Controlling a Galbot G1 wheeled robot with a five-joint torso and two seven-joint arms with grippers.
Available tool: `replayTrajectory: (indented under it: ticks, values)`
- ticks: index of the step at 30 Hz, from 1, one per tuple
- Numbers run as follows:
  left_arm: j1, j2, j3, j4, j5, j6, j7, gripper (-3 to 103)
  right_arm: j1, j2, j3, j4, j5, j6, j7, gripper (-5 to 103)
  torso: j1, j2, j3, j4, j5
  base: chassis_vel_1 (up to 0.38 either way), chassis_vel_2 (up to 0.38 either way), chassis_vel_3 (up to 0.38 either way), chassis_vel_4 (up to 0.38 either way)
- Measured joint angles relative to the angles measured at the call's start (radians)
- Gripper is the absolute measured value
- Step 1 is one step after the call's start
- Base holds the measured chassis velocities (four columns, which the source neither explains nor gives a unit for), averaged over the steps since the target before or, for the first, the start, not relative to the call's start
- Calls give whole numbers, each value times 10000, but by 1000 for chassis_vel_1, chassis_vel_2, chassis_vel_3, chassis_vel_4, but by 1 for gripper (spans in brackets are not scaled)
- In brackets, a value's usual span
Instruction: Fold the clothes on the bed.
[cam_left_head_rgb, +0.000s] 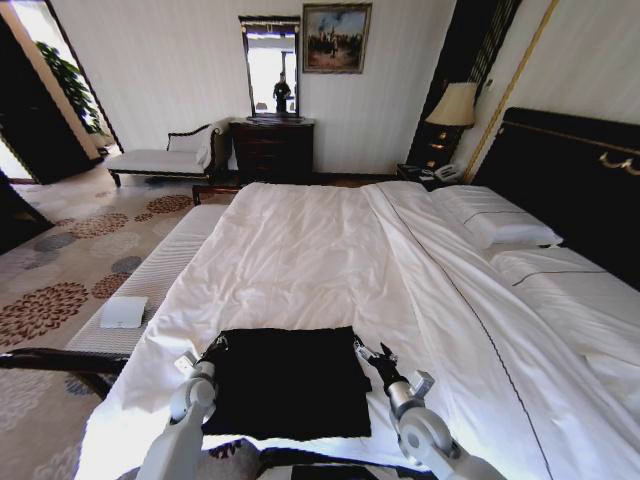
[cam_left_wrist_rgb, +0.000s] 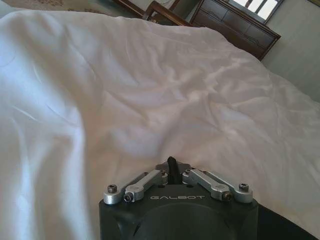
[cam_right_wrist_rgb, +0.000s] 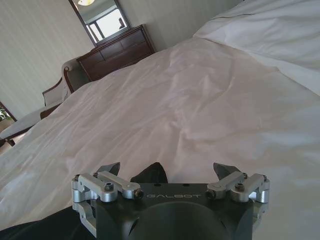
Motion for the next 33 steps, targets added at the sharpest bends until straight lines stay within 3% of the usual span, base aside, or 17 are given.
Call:
replayTrajectory:
  ticks: [6, 8, 10, 16, 18, 20, 22, 24, 28, 30, 33]
  values:
    - [-30, 142, -118, -137, -192, 5, -57, 10, 218, 34, 15, -266, 61, -24, -58, 100, 0, 0, 0, -1, 1, 0, 0, 0, 0]
    - [-56, 232, -141, -180, -255, 16, -74, 10, 610, 46, 29, -719, 311, -59, -555, 100, 0, 0, 0, 0, 2, 0, 0, 0, 0]
    - [-58, 281, -148, -203, -265, 27, -84, 3, 1036, 44, 13, -1163, 671, -226, -1001, 100, 0, -1, 0, 1, 2, 0, 0, 0, 0]
    - [120, 283, -170, -300, -263, 29, -61, -1, 1555, 75, -49, -1490, 948, -321, -1115, 100, 1, 0, 0, 2, 2, 0, 0, 0, 0]
    - [221, 288, -186, -334, -299, 24, 43, 10, 1553, 71, -30, -1332, 972, -331, -1116, 100, 0, 0, 0, 2, 1, 0, 0, 0, 0]
    - [240, 290, -190, -335, -313, 20, 78, 10, 1533, 67, -13, -1283, 964, -331, -1116, 100, 0, 0, 0, 2, -1, 0, 0, 0, 0]
    - [201, 268, -192, -258, -350, -5, 121, 26, 1423, 57, 1, -1226, 917, -332, -1105, 100, -1, 0, 0, 1, 1, 0, 0, 0, 0]
    - [163, 252, -190, -221, -382, -16, 133, 26, 1388, 56, 5, -1223, 900, -332, -1097, 100, 0, 0, 0, 0, 0, 0, 0, 0, 0]
    - [3, 180, -110, -87, -480, -54, 197, 47, 1268, 65, 51, -1202, 836, -331, -1040, 100, 0, 0, 0, 0, 1, 0, 0, 0, 0]
    - [-19, 164, -92, -59, -480, -56, 200, 47, 1255, 71, 56, -1202, 828, -331, -1024, 100, 0, 0, 0, 0, 1, 0, 0, 0, 0]
    - [-63, 87, -7, 30, -461, -64, 201, 64, 1193, 89, 74, -1220, 790, -325, -933, 100, 0, 0, 0, 0, 1, 0, 0, 0, 0]
